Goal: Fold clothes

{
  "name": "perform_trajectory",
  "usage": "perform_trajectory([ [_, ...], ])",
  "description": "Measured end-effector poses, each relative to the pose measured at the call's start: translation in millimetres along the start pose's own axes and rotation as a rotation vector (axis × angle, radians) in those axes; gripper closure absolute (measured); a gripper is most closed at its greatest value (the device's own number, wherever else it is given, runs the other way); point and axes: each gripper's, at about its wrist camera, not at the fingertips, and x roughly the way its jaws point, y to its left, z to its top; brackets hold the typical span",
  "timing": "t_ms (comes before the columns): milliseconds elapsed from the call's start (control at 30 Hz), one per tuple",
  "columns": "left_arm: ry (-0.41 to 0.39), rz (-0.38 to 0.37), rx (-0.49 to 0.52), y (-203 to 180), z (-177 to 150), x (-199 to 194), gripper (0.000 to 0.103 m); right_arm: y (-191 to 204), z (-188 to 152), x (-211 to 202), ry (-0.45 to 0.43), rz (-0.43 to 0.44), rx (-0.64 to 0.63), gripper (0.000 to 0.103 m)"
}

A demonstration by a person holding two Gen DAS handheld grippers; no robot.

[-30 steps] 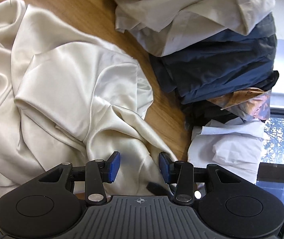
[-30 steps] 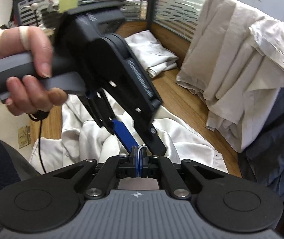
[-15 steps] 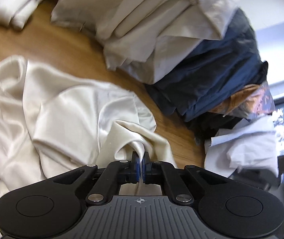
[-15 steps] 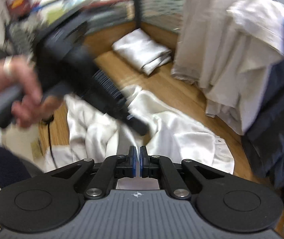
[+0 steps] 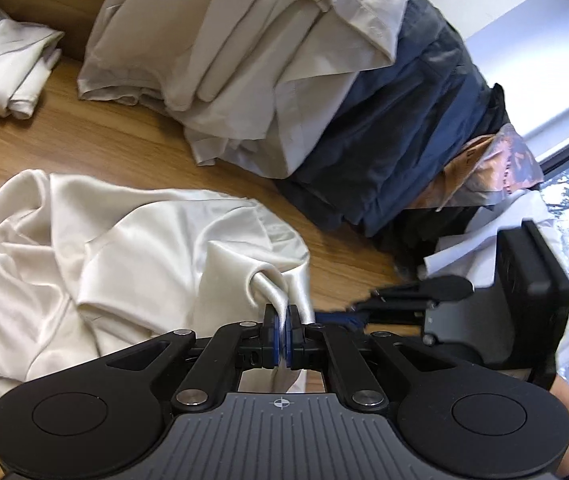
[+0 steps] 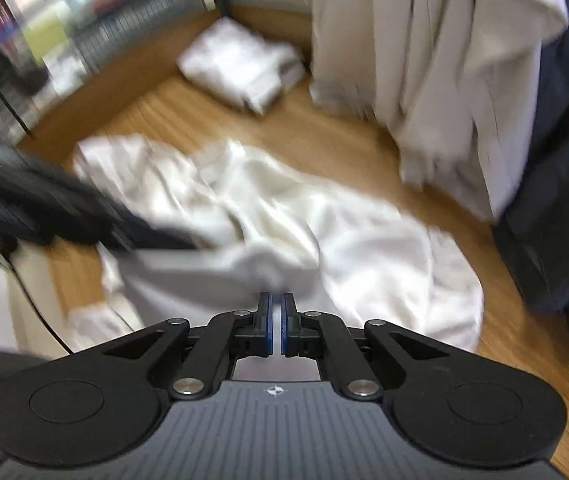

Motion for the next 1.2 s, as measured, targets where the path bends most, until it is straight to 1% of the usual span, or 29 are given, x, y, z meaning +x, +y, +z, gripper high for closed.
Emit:
perform_trajectory([
  [33,0.003,0.001,-0.002,1.4,-0.5,0.4,0.098,0.0,-4.4,2.6,0.022,-0.014,-0.011,0.099],
  [100,0.007,0.003,0.002,1.4,-1.5,1.1,0.098,0.3,-10.8,-2.9,0.017,-0.023,-0.017,0.099],
  [200,0.022,-0.002,0.031,-3.3,-2.6,3.7,0.098,-3.4,-7.2,-24.6,-0.064,0.028,0.032,0.099],
  [300,0.04,-0.003,0.074,-9.8,-4.3,6.6,0.098,-8.7,6.3,-44.0,-0.142,0.089,0.066,0.099],
  [400,0.059,-0.006,0.126,-16.5,-6.2,8.6,0.098,-14.4,19.9,-47.3,-0.156,0.166,0.069,0.098],
  [433,0.061,-0.005,0.142,-18.6,-7.1,8.5,0.098,-15.4,23.3,-44.4,-0.142,0.2,0.064,0.098],
  [500,0.06,0.005,0.162,-20.8,-8.8,8.4,0.098,-15.0,26.9,-32.8,-0.087,0.248,0.032,0.098],
  [600,0.051,0.016,0.172,-19.9,-10.9,6.7,0.098,-9.4,24.2,-10.2,0.024,0.276,-0.002,0.098],
  [667,0.051,0.007,0.165,-18.3,-11.2,6.0,0.098,-7.2,18.0,6.2,0.092,0.315,0.006,0.098],
  [700,0.052,0.003,0.164,-17.9,-11.3,5.7,0.098,-4.6,14.2,13.5,0.111,0.325,0.009,0.098],
  [733,0.053,0.0,0.163,-17.7,-11.5,5.5,0.098,-1.3,10.8,18.6,0.117,0.322,0.013,0.098],
  [767,0.055,0.004,0.166,-18.3,-12.4,5.3,0.098,1.1,6.6,24.2,0.112,0.301,0.026,0.098],
  [833,0.057,0.014,0.169,-19.3,-14.2,4.7,0.098,-1.5,3.3,32.0,0.078,0.228,0.076,0.098],
  [900,0.051,0.043,0.169,-17.2,-15.7,2.2,0.099,-12.3,-1.4,32.1,0.026,0.169,0.158,0.098],
  [933,0.047,0.057,0.168,-15.9,-16.3,1.0,0.099,-20.2,-3.6,30.5,-0.001,0.147,0.21,0.102],
  [967,0.045,0.067,0.162,-13.3,-16.4,0.4,0.099,-30.2,-7.9,26.8,-0.03,0.125,0.268,0.103],
  [1000,0.05,0.062,0.151,-10.4,-16.0,1.1,0.099,-38.6,-12.4,23.9,-0.051,0.118,0.312,0.103],
  [1067,0.061,0.05,0.124,-5.7,-14.8,3.9,0.099,-51.7,-18.5,21.4,-0.067,0.143,0.37,0.103],
  [1133,0.07,0.035,0.123,-5.8,-14.1,8.4,0.098,-49.6,-23.5,22.7,-0.043,0.13,0.347,0.103],
  [1200,0.068,0.035,0.129,-6.6,-13.8,14.0,0.098,-39.1,-28.6,24.4,-0.016,0.097,0.279,0.102],
])
